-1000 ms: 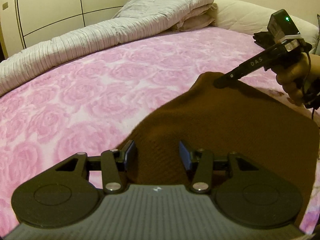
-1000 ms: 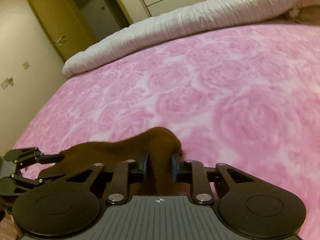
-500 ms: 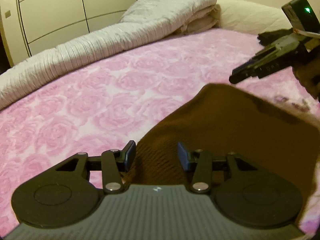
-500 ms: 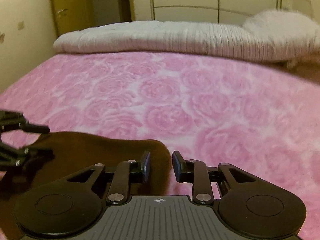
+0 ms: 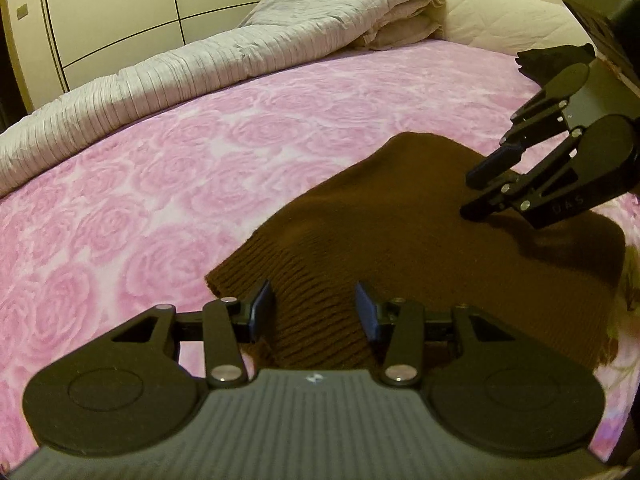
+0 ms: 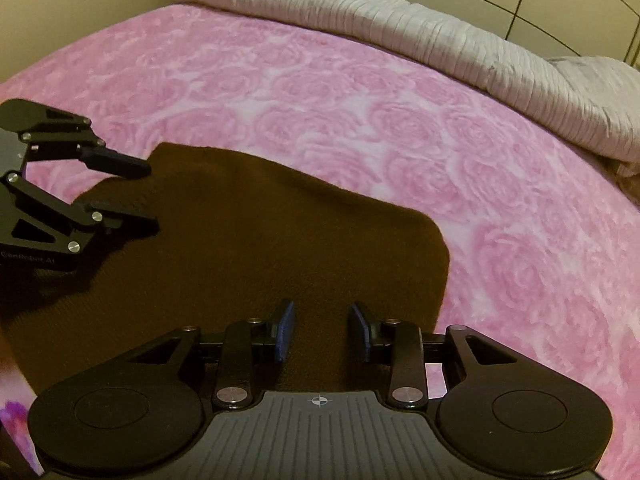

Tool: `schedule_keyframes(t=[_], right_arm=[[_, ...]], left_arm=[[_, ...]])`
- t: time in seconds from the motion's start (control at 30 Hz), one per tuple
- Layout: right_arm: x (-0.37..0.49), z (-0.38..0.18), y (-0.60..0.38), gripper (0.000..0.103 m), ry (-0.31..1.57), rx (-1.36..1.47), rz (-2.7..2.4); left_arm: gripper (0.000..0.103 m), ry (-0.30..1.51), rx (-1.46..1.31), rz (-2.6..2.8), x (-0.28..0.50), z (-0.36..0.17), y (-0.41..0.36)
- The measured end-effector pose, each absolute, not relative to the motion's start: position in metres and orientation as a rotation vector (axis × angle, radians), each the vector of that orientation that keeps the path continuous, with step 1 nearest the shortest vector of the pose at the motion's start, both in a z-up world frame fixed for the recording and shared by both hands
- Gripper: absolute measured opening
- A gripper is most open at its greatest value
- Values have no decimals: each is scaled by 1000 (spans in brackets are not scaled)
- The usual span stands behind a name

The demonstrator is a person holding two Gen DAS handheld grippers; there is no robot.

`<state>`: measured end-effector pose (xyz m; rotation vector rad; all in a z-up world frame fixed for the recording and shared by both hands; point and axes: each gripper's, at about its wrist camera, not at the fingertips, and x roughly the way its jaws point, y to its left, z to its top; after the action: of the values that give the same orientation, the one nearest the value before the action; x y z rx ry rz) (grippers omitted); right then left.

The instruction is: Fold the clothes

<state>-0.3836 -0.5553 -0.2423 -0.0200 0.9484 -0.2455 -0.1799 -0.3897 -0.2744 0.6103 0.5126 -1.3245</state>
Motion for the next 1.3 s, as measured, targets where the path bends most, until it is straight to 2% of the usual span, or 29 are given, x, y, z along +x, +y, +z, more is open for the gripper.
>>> schedule_keyframes(t=[0.43, 0.93, 1.3], right_arm=[[-380, -241, -552, 37, 966, -67, -249], [-373, -248, -529, 37, 1009, -286, -231], [-395, -235, -527, 37, 954, -223, -238]], left_arm=[[41, 508, 615, -1318, -183, -274, -389], [41, 483, 672, -1302, -190, -273, -391], [40, 458, 668, -1332, -204, -252, -362]])
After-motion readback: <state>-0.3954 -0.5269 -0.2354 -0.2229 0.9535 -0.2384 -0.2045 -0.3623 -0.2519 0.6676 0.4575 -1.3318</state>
